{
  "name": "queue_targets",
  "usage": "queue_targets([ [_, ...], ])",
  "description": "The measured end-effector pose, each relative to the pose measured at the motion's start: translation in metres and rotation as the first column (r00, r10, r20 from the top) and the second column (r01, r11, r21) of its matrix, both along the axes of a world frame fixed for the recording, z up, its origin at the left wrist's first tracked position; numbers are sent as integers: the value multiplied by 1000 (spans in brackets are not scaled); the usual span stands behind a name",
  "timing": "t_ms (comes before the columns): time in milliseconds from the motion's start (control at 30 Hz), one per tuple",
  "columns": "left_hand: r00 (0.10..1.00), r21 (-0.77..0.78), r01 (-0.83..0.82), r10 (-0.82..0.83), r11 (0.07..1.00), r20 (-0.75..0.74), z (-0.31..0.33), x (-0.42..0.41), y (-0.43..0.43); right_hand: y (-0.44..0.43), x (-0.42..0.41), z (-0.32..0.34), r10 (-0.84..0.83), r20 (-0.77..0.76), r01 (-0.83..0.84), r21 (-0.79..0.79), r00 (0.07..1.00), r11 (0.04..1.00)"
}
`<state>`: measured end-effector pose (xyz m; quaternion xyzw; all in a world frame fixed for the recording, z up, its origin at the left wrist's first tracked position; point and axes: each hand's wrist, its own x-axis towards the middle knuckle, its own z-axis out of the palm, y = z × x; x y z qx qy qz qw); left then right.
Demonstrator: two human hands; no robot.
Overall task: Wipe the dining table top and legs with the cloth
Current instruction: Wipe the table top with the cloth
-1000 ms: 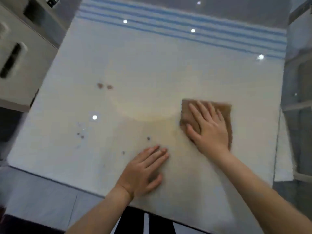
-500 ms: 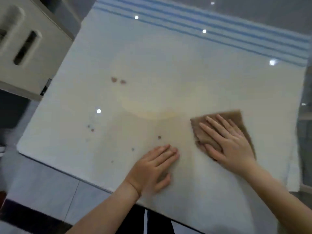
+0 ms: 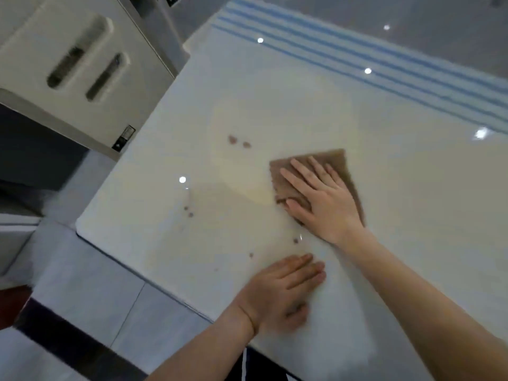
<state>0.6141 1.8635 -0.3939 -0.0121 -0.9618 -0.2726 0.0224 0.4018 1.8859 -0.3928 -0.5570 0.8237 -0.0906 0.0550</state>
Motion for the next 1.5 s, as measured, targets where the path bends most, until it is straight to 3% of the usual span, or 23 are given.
queue_targets([
  [33, 1000, 11, -6, 6, 1000, -6, 0, 0, 1, 26, -16, 2, -21, 1, 21, 9, 1000, 1000],
  [100, 1000, 15, -6, 6, 1000, -16, 0, 1, 1, 66, -61, 2, -230, -18, 231, 27, 973, 973],
  [200, 1000, 13, -16, 16, 1000, 3, 0, 0, 1, 76, -116, 3, -577, -36, 578, 48, 816, 815],
  [267, 1000, 23, -22, 22, 999, 4, 3, 0, 2, 54, -117, 4, -657, -13, 657, 43, 754, 753],
  [400, 1000, -9, -5, 5, 1000, 21, 5, 0, 2, 35, -40, 0, -463, -11, 463, 49, 886, 885],
  [533, 999, -34, 4, -3, 999, 47, 8, 1, 1, 120, 35, 9, -295, 20, 294, 59, 955, 954],
  [600, 999, -28, -4, 5, 1000, 50, 10, 1, 1, 179, 40, 14, -417, 28, 414, 77, 908, 907],
  [667, 999, -26, 1, 0, 1000, 34, 8, 1, 2, 212, 25, 18, -614, 17, 611, 88, 789, 787],
  [733, 999, -32, 13, -12, 999, 37, 6, 4, 3, 201, 9, 15, -740, -27, 739, 95, 672, 668],
  [800, 1000, -7, 22, -22, 1000, 19, 5, 2, 2, 164, -1, 12, -781, -32, 779, 105, 624, 618],
  [900, 997, 145, -12, 23, 989, -75, 24, 14, -10, 114, 12, 9, -718, -20, 714, 124, 696, 689],
  [967, 986, 154, -77, 99, 985, -137, 40, 31, -36, 97, 42, 7, -668, -15, 665, 107, 744, 739],
  [1067, 957, 56, -254, 259, 966, -129, 50, 75, -101, 102, 117, 10, -502, 19, 498, 95, 865, 862],
  [1167, 881, -137, -471, 472, 871, -27, 39, 119, -184, 137, 161, 13, -271, 40, 267, 83, 962, 960],
  [1233, 810, -248, -547, 580, 800, 84, 30, 138, -228, 147, 149, 14, -362, 51, 357, 88, 931, 930],
  [1367, 778, -292, -557, 612, 777, 144, 10, 147, -259, 82, 100, 10, -754, -2, 751, 96, 656, 653],
  [1433, 780, -272, -568, 613, 777, 124, 7, 146, -260, 22, 99, 8, -737, 10, 734, 78, 676, 674],
  [1500, 775, -269, -575, 619, 773, 123, 9, 147, -260, -29, 138, 7, -626, 9, 625, 64, 779, 778],
])
